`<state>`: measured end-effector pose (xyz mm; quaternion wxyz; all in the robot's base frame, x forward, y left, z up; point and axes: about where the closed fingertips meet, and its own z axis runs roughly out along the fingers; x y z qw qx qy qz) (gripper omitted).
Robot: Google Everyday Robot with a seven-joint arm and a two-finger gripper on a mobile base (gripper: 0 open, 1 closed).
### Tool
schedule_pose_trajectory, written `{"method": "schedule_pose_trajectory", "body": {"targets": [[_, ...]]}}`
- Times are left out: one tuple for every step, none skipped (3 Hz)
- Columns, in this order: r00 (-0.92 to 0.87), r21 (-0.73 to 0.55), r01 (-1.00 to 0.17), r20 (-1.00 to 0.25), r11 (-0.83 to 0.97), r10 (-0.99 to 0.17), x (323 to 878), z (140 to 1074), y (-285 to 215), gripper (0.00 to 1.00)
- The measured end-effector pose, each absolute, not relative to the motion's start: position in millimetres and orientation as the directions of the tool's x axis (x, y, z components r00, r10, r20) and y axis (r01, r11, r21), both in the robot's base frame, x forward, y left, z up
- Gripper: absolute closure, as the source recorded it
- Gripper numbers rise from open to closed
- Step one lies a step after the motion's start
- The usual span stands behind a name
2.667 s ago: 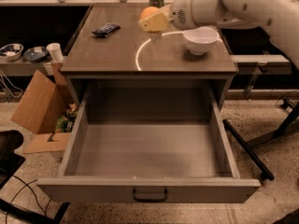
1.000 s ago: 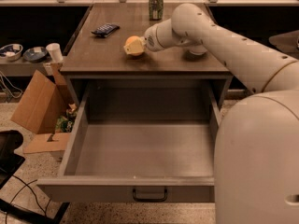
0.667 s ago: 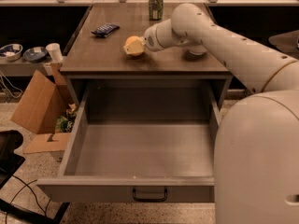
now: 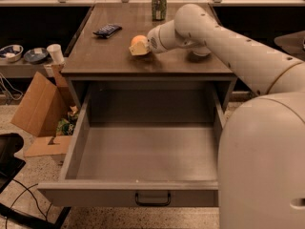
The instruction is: Pick orange from top drawer and place on counter
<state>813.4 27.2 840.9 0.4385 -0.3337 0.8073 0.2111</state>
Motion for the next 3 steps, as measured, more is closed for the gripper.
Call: {"method": "schedule_pose_trajectory", "body": {"targets": [[-0.393, 0.048, -0.724, -0.849, 0.688, -0.354, 813.4, 840.9, 27.3, 0.0], [-0.384, 0.04, -0.733, -0.849, 0.679, -0.364, 812.3, 844.2, 30.8, 0.0], [-0.328, -0.058, -0.753, -0.83, 0.656, -0.451, 800.1, 888.2, 35.0, 0.0]]}}
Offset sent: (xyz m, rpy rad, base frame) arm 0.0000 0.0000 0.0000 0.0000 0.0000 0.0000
